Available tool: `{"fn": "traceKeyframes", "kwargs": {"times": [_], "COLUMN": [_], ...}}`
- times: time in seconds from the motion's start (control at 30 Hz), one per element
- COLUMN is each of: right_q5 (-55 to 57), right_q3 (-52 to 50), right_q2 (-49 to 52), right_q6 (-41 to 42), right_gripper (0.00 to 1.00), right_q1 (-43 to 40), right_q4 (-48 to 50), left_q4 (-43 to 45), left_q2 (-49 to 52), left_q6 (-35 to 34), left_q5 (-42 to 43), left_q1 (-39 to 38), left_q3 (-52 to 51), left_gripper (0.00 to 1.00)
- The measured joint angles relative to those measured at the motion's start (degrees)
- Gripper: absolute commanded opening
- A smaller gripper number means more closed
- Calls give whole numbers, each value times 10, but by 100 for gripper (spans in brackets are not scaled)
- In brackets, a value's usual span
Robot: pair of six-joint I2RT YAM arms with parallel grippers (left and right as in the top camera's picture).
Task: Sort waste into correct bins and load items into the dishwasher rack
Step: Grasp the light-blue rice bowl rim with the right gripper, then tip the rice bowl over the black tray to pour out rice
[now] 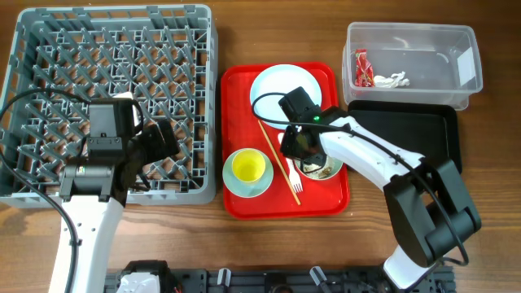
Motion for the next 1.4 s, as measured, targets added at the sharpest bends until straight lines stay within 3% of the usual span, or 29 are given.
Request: {"fn": "traceKeyframes", "kwargs": {"times": [0.47, 0.63, 0.97, 1.2, 1.4], "right_q5": [31, -17, -266, -468, -666], "right_q3": [130, 132, 112, 42, 26], "right_q2": [-1, -34, -44, -44, -41], "right_q6": [-86, -148, -322, -378, -369], "right_gripper": [4, 4, 4, 4, 4], "right_q1": [-10, -89, -323, -451, -544], "right_q4": [-125, -139, -124, -75, -58], "left_q4": [1, 2, 2, 2, 2], "left_q2": [0, 0, 0, 0, 0], "left_q6": [0, 0, 0, 0, 0], "left_q5": [0, 0, 0, 0, 0], "left_q1": [0, 0, 0, 0, 0], "left_q3": [0, 0, 0, 0, 0], "left_gripper": [100, 100, 100, 100, 100]}}
